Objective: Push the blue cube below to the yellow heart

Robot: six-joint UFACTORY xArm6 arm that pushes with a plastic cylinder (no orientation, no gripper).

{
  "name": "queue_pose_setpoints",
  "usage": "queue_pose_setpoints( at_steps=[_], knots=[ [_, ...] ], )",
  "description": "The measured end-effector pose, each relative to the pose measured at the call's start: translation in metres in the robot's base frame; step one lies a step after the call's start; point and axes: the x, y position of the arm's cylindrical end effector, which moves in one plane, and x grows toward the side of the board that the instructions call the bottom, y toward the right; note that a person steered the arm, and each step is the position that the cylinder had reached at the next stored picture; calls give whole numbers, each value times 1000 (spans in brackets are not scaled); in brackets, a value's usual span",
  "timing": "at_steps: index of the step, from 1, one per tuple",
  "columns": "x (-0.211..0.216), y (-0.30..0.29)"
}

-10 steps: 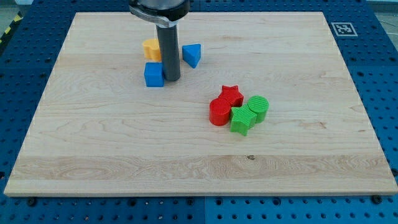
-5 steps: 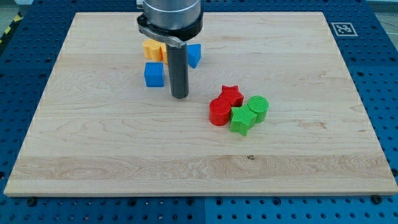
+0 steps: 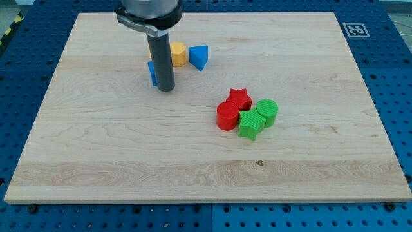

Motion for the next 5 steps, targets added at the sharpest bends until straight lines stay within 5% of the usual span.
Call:
queue_pose_setpoints(
  at_steps=[5],
  knots=[
    [-8,-13]
  ],
)
